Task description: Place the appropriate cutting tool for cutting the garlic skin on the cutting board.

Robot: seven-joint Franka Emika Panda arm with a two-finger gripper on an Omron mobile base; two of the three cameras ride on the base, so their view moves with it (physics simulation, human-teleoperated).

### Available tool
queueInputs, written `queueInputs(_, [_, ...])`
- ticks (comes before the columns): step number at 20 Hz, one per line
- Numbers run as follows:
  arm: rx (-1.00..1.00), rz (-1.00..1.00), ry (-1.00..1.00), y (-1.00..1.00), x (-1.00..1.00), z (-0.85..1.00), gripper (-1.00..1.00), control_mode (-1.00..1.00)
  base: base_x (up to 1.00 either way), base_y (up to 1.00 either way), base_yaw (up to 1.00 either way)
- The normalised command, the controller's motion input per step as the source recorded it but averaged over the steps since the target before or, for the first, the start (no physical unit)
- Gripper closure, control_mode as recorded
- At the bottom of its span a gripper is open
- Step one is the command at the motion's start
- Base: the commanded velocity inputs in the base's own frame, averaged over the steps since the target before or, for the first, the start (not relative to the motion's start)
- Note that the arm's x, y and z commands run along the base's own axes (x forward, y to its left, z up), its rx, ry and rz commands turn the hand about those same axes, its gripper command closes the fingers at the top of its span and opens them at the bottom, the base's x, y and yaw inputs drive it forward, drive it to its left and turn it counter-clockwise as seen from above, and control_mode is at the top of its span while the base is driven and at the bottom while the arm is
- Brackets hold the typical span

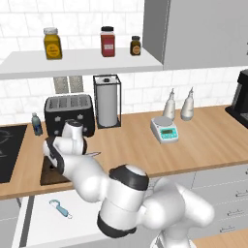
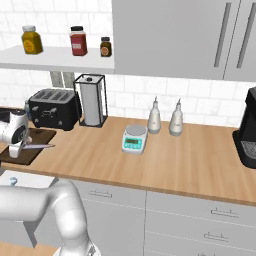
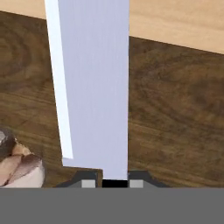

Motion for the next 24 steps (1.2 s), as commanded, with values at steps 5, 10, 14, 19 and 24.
queueInputs(5, [-0.06,0.00,0.03,0.27,-0.02,-0.25,1.00,-1.00,0.00,0.00,0.00])
queueInputs(10, [-0.04,0.00,0.02,0.17,0.00,-0.30,1.00,-1.00,0.00,0.00,0.00])
queueInputs(14, [-0.06,0.00,0.03,0.19,-0.03,-0.37,-1.00,-1.00,0.00,0.00,0.00])
queueInputs(19, [0.01,0.00,0.00,0.00,-0.21,-0.06,-1.00,-1.00,0.00,0.00,0.00])
queueInputs(24, [0.02,0.00,0.00,-0.03,-0.36,0.36,-1.00,-1.00,0.00,0.00,0.00])
